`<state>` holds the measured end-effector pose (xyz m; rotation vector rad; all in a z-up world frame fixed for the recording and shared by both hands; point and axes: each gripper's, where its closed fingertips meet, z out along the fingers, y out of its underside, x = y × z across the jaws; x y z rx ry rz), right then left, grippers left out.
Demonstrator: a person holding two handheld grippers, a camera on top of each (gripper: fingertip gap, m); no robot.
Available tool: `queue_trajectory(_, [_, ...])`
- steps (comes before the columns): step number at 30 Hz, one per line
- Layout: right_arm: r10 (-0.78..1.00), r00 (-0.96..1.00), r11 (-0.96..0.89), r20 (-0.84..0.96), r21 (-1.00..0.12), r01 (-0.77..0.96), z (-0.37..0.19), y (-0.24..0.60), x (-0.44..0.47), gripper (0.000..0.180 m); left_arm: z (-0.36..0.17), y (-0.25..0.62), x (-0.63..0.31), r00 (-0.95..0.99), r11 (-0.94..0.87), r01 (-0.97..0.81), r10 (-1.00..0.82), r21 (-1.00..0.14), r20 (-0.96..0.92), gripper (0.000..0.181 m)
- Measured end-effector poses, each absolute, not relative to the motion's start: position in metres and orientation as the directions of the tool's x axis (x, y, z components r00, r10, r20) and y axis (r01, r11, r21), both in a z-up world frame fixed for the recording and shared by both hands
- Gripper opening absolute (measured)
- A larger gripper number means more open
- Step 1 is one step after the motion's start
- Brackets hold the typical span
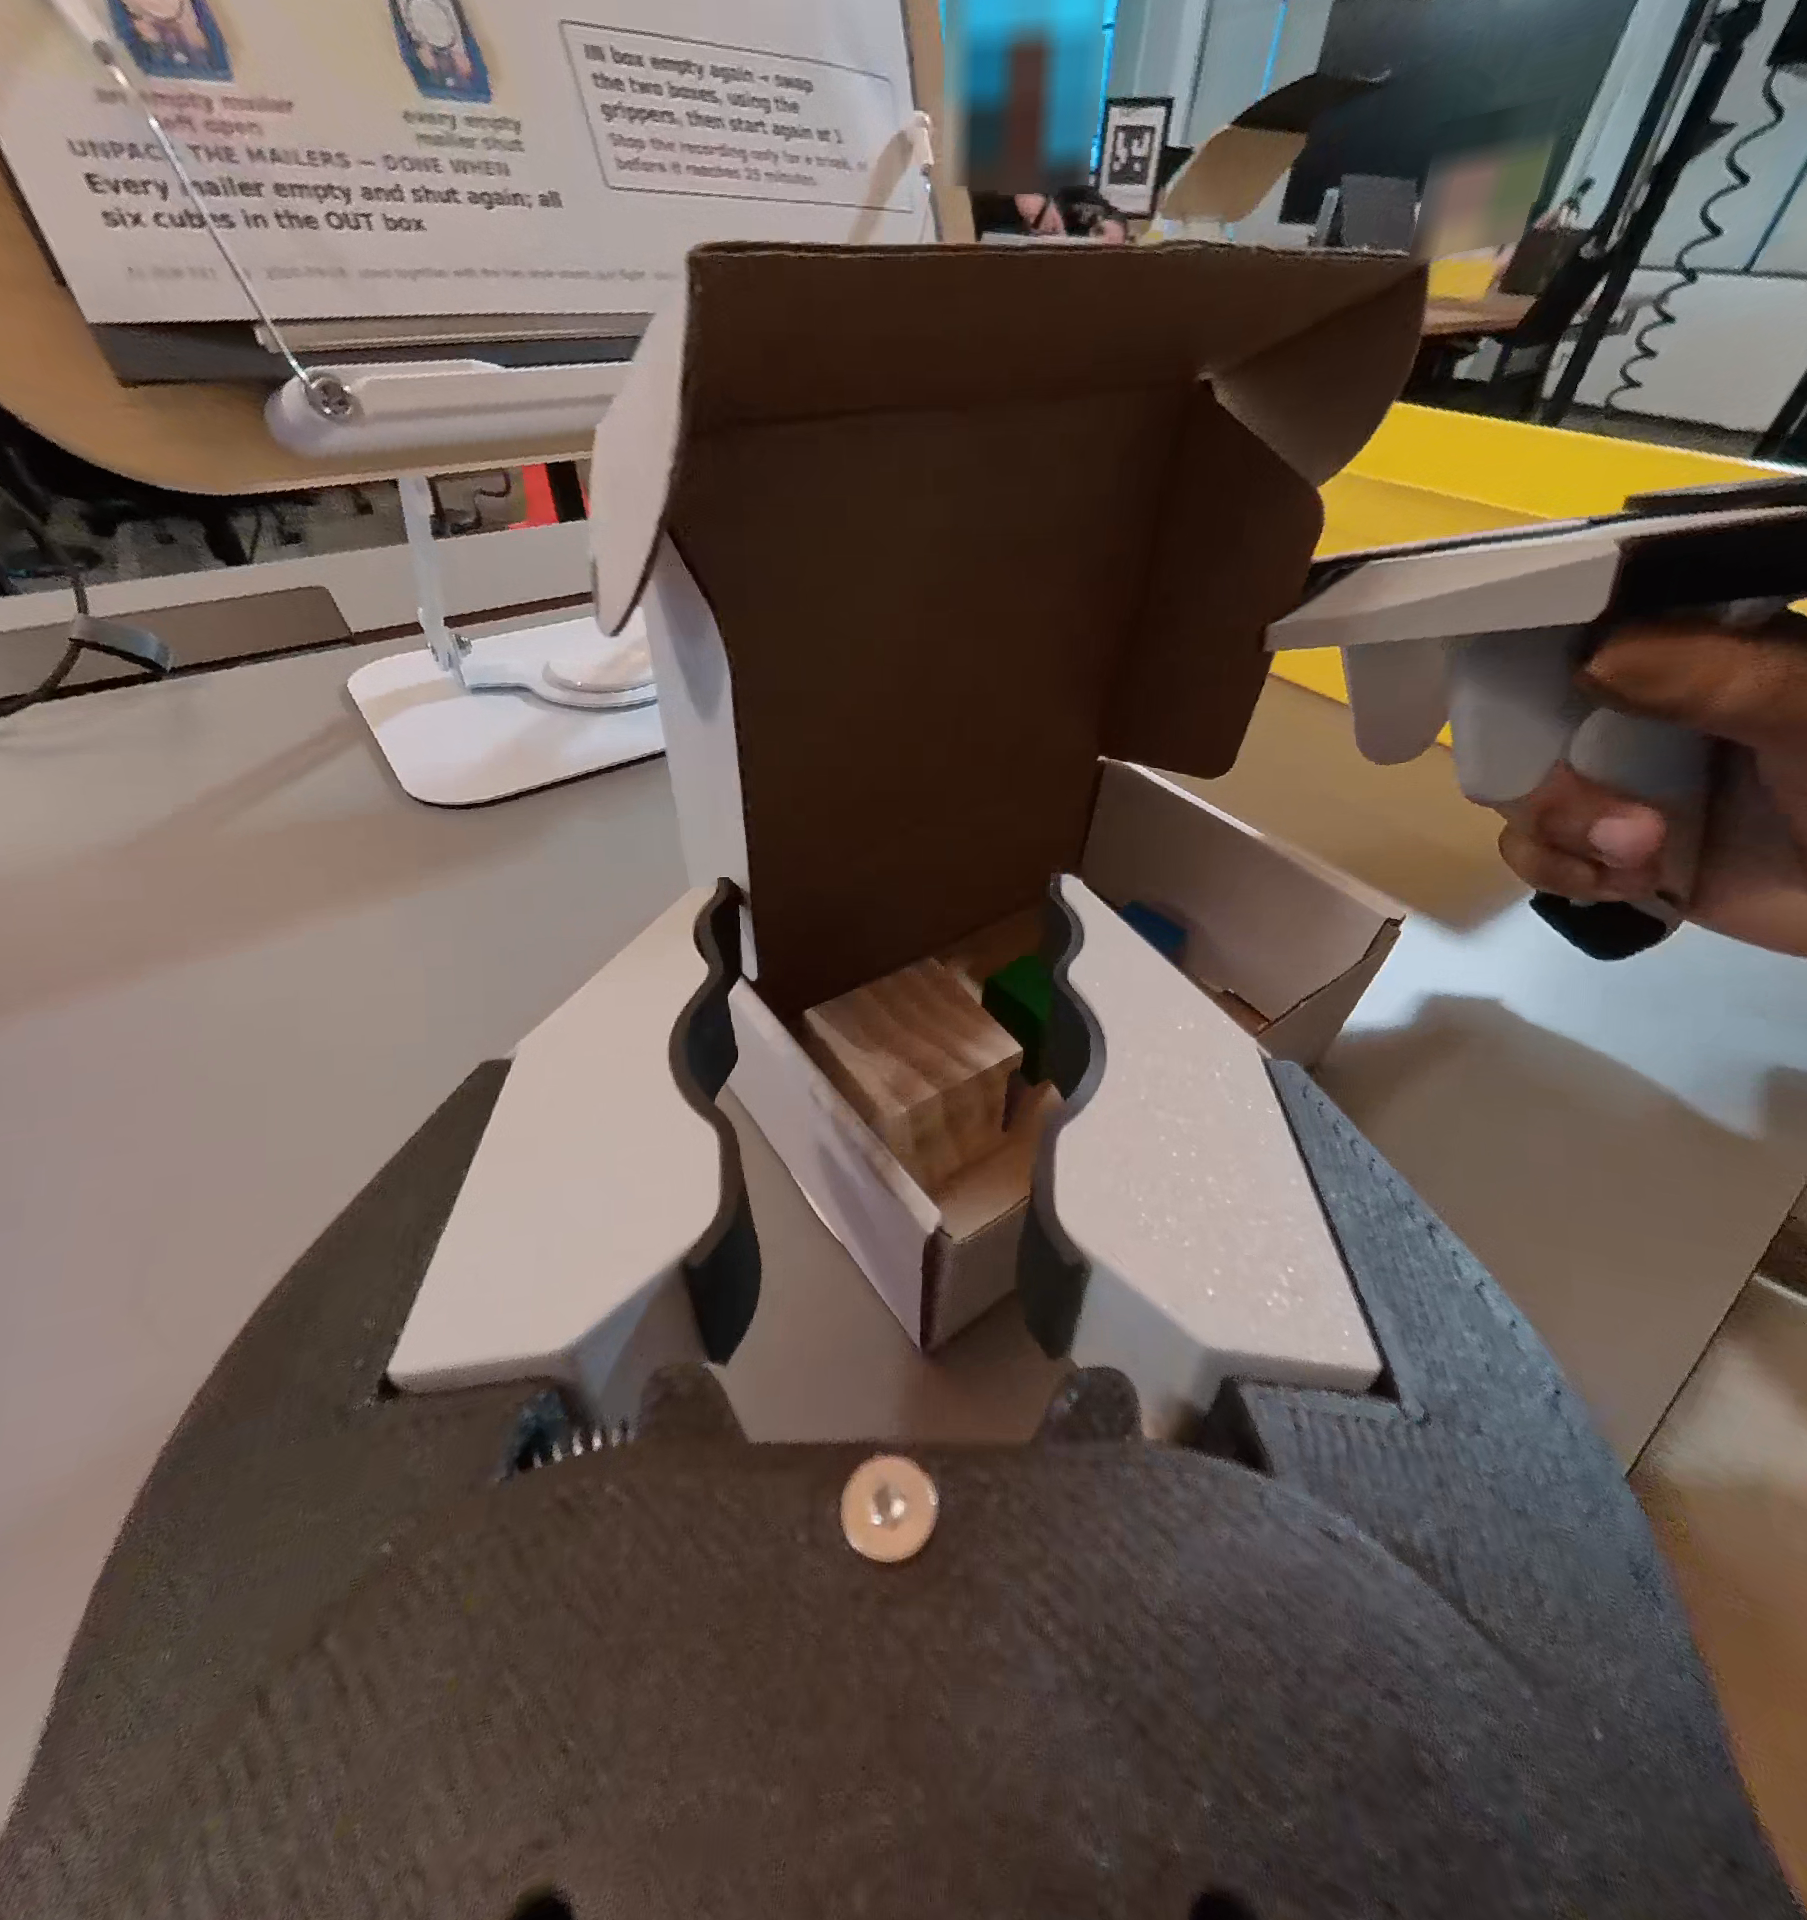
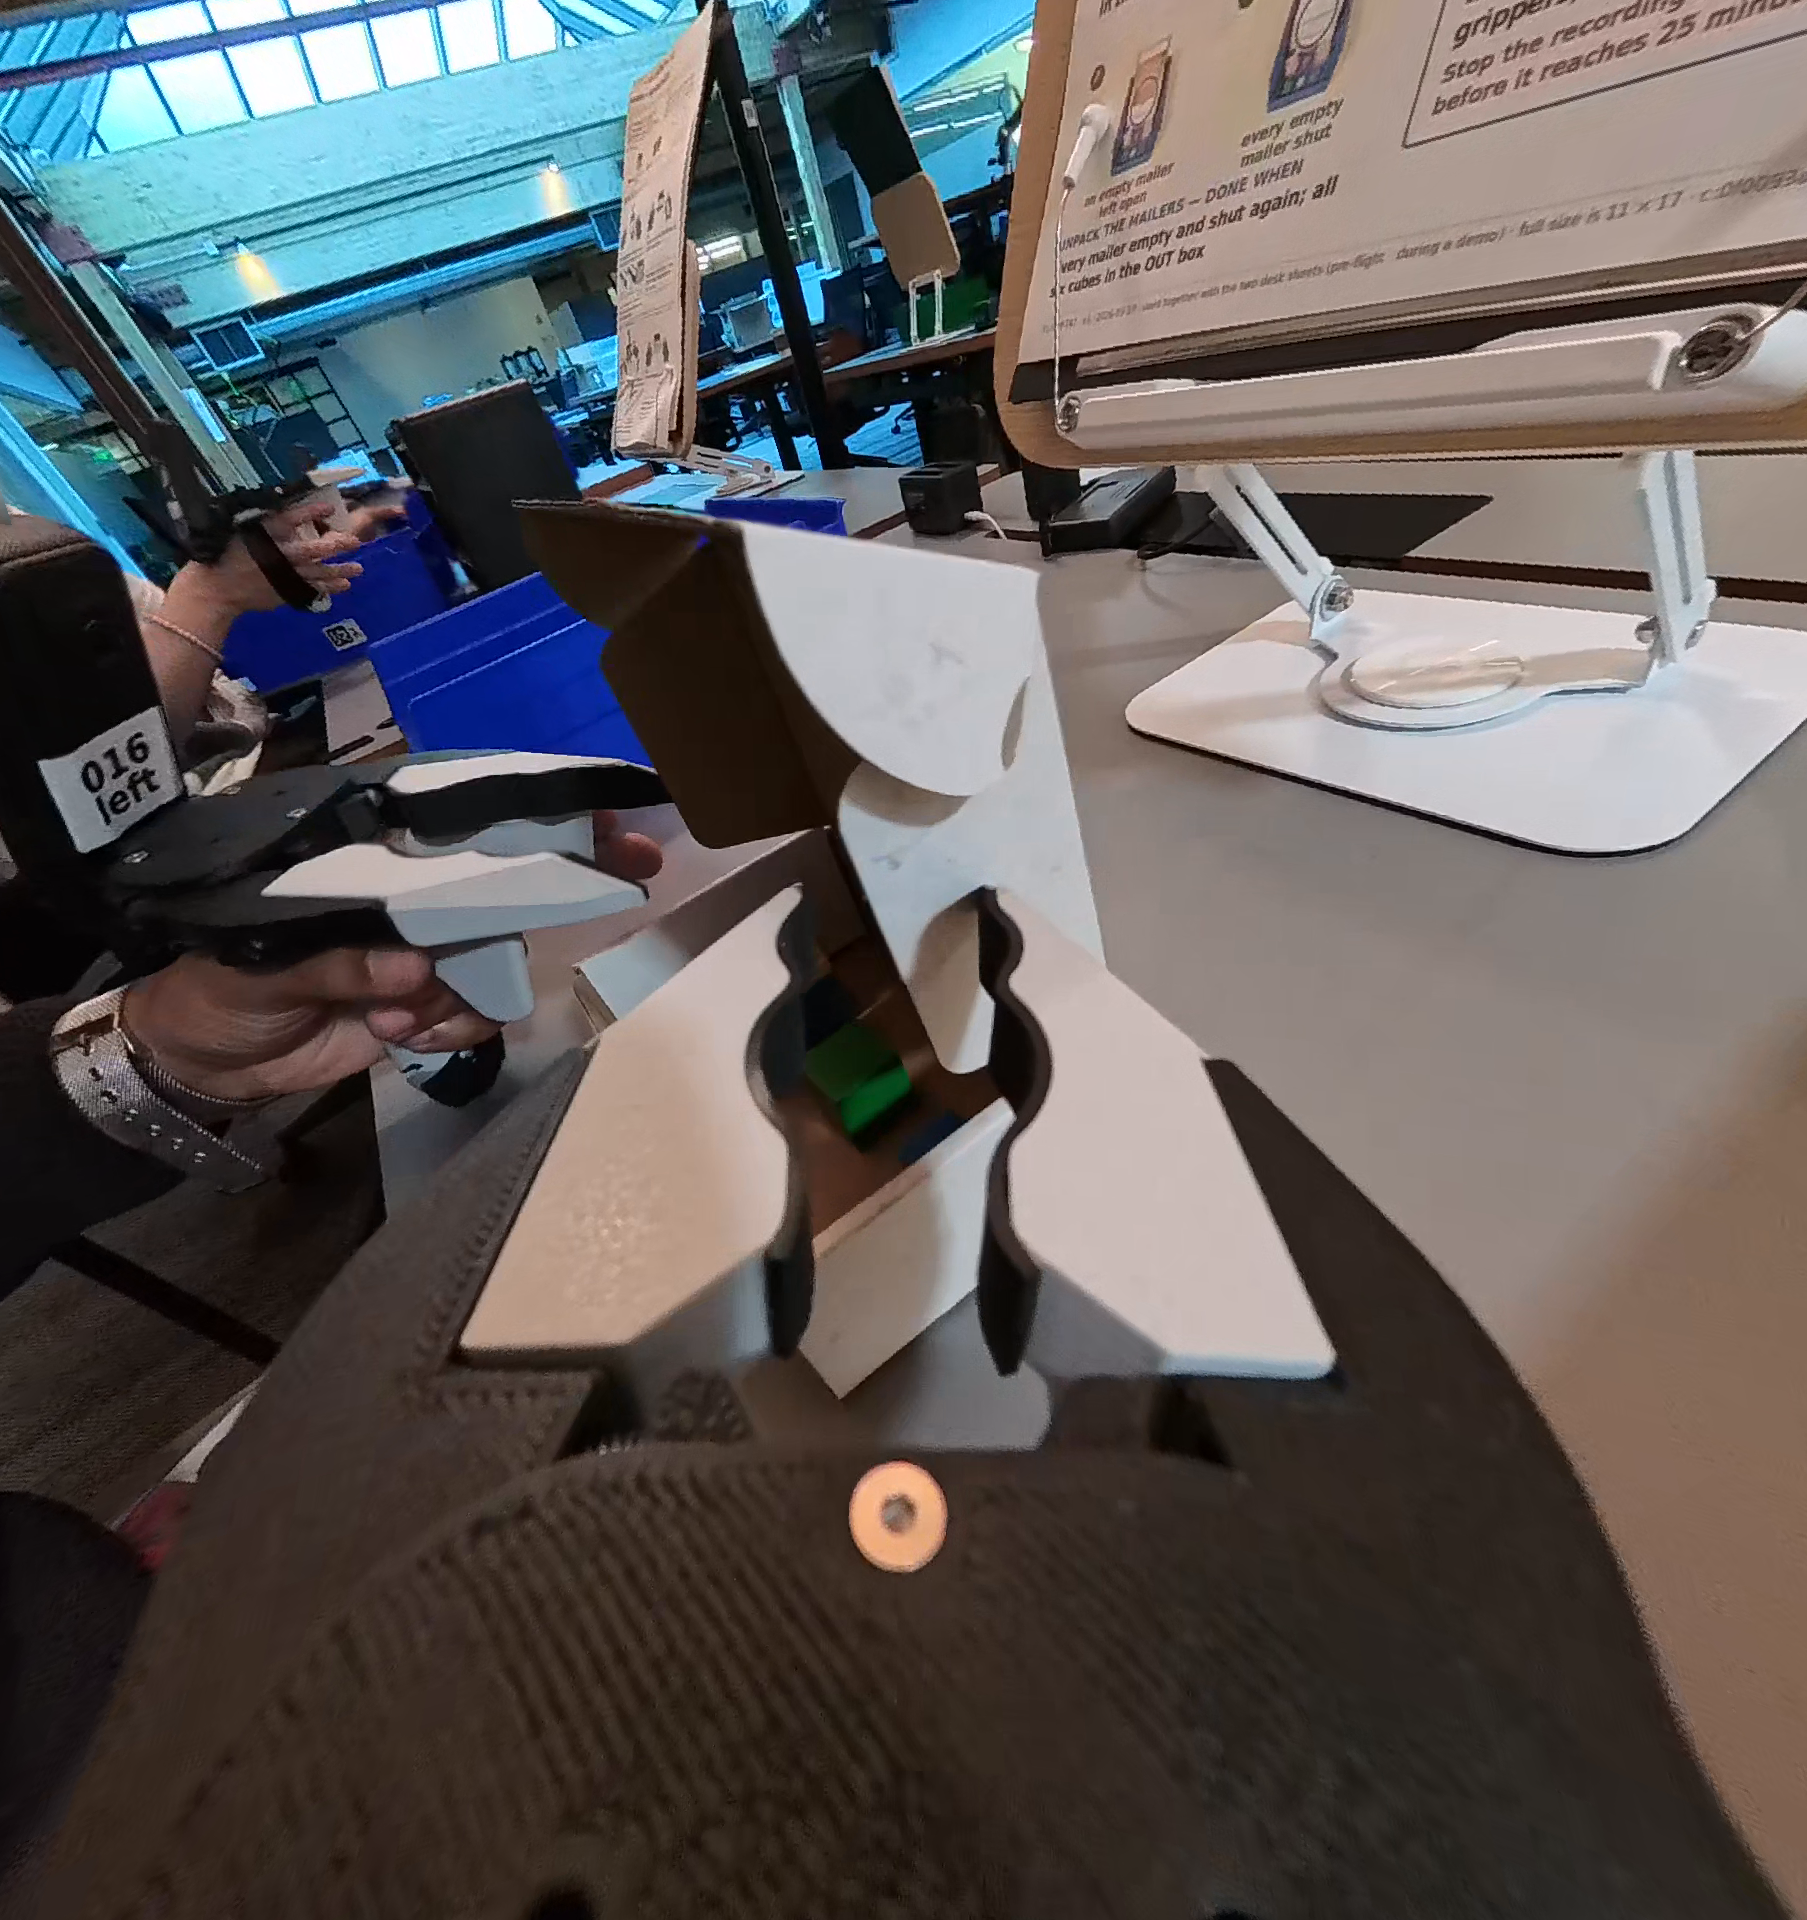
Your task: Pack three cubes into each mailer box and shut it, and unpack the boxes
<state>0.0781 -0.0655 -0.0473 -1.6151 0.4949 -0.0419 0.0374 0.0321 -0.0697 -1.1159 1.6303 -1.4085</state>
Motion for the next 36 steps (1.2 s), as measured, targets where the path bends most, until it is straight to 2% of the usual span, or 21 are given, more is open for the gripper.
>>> queue_trajectory(5, [-0.324,0.899,-0.022,-0.295,-0.948,-0.318,-0.050,-0.066,0.079,0.024,-0.073,0.031,0.038,-0.372,0.074,-0.174,-0.928,-0.982,-0.004,0.051])
queue_trajectory(11, [-0.310,0.893,-0.027,-0.326,-0.936,-0.351,-0.053,-0.066,0.078,0.025,-0.076,0.031,0.035,-0.389,0.103,-0.185,-0.921,-0.977,-0.024,0.050])
queue_trajectory(15, [-0.306,0.887,-0.079,-0.346,-0.919,-0.385,-0.063,-0.065,0.076,0.027,-0.087,0.028,0.029,-0.435,0.271,-0.180,-0.884,-0.946,-0.170,0.047])
queue_trajectory(19, [-0.337,0.865,-0.110,-0.372,-0.897,-0.429,-0.074,-0.067,0.081,0.026,-0.103,0.027,0.024,-0.462,0.514,-0.119,-0.786,-0.849,-0.411,0.048])
queue_trajectory(21, [-0.335,0.859,-0.118,-0.388,-0.887,-0.447,-0.077,-0.067,0.081,0.027,-0.100,0.026,0.023,-0.448,0.544,-0.076,-0.767,-0.836,-0.459,0.047])
queue_trajectory(28, [-0.341,0.839,-0.115,-0.423,-0.868,-0.484,-0.080,-0.069,0.085,0.038,-0.088,0.025,0.012,-0.529,0.418,-0.046,-0.781,-0.907,-0.332,0.054])
queue_trajectory(33, [-0.356,0.801,0.144,-0.482,-0.875,-0.462,-0.042,-0.089,0.103,0.049,-0.051,0.032,0.008,-0.548,0.138,-0.003,-0.829,-0.990,-0.114,0.053])
queue_trajectory(36, [-0.375,0.777,0.254,-0.505,-0.862,-0.438,-0.029,-0.105,0.113,0.052,-0.032,0.040,0.006,-0.550,-0.018,0.021,-0.835,-1.000,0.004,0.045])
